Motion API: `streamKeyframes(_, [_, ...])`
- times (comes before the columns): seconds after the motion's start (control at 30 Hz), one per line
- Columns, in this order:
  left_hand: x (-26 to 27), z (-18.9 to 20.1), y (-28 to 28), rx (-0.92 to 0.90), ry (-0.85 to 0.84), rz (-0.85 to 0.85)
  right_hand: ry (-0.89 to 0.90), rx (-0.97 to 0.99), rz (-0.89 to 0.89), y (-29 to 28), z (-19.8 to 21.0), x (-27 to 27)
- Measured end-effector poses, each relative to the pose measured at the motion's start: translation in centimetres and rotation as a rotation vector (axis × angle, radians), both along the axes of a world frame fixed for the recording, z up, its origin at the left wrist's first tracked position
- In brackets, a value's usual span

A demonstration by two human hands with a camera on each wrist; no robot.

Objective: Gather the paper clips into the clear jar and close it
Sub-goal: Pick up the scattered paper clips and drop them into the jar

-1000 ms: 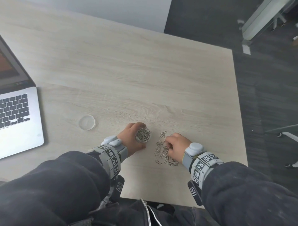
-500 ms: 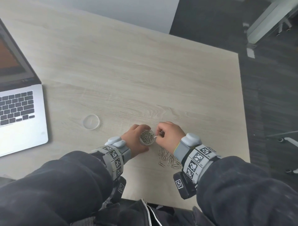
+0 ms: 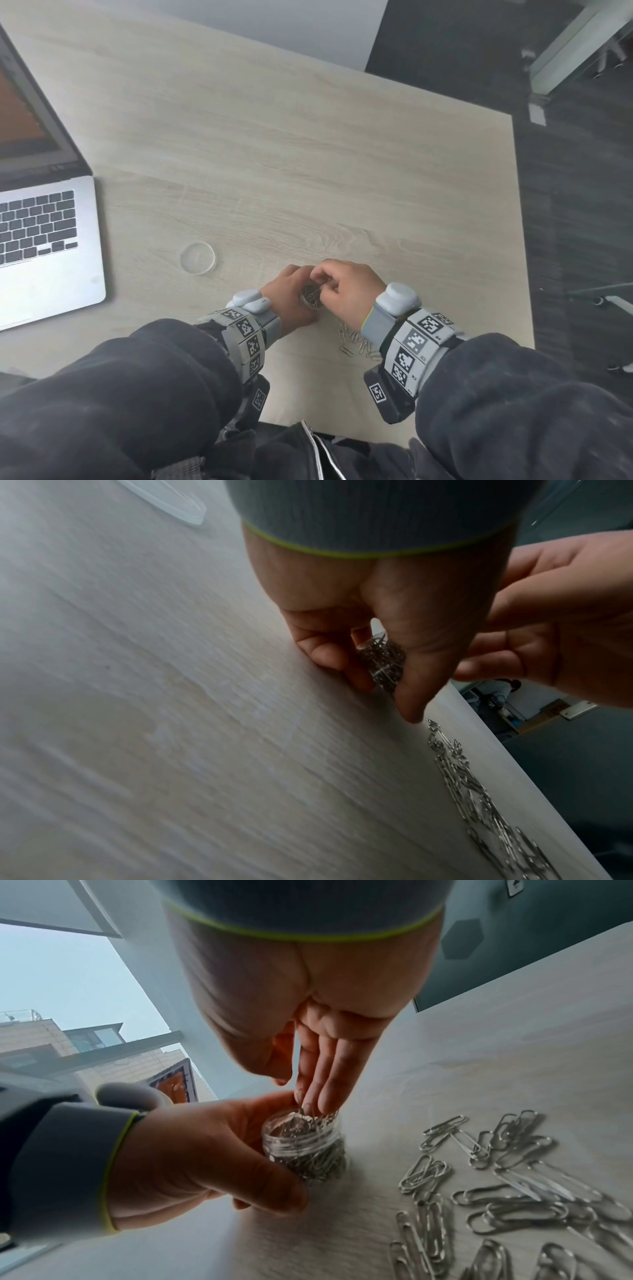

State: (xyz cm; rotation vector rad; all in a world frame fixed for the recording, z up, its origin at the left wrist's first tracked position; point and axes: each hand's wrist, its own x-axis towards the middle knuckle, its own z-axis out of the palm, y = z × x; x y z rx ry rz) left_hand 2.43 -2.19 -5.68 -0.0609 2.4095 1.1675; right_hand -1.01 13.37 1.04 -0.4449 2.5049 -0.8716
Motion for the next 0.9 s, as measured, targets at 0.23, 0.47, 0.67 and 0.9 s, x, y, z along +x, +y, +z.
streamKeyframes(0.23, [0.1,-0.3,-0.1,-0.025,0.016,-0.015,-0.201,-0.279,-0.339,2.3,-0.3,-0.8])
streamKeyframes(0.47, [0.1,-0.4,-0.1,-0.036,0.022,-0.010,-0.069,0.019,-0.477,8.1,-2.3,-1.6])
streamKeyframes(0.67, [0.2,-0.5,0.1,-0.042,0.038,-0.001,-0.042,0.346,-0.096,9.3,-3.8,-0.3])
streamKeyframes(0.9, [0.3,-0.6,0.2,-0.045,0.043,0.000,-0.024,0.333,0.087,7.7,-3.7,0.7])
